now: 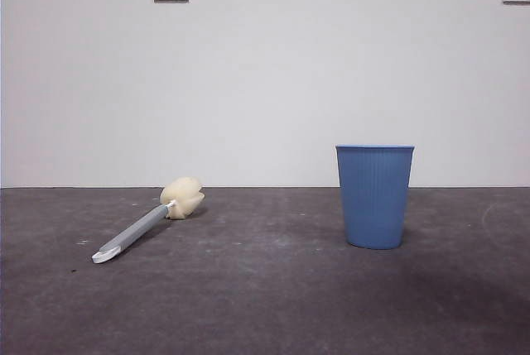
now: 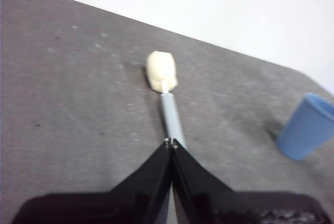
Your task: Pick up the cup brush,pick up the cup,insert the brush into the cup,clean the cup,put the cup brush back,put the cup back to the fixed position on the table
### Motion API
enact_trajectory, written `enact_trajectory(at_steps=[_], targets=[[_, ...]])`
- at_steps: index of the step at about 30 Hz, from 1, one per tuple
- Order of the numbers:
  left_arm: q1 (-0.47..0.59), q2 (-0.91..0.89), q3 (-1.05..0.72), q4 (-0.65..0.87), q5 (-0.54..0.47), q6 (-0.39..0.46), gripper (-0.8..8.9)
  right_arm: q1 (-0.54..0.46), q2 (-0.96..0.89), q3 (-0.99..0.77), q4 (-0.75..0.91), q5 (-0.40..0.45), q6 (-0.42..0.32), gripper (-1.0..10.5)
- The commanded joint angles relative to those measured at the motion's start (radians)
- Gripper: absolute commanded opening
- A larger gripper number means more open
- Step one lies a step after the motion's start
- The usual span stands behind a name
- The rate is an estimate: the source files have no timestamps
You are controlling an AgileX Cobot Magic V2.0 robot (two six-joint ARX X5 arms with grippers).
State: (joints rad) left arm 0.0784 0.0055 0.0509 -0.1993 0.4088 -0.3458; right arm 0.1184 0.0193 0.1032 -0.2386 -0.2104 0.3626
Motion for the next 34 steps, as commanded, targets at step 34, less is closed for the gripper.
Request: enact_trajectory(at_steps=[34], targets=[[-0.042, 0.390, 0.774, -0.835, 0.341, 0.403, -0.04, 0.023, 0.574, 0.890, -1.004, -0.312, -0.502, 0.0]])
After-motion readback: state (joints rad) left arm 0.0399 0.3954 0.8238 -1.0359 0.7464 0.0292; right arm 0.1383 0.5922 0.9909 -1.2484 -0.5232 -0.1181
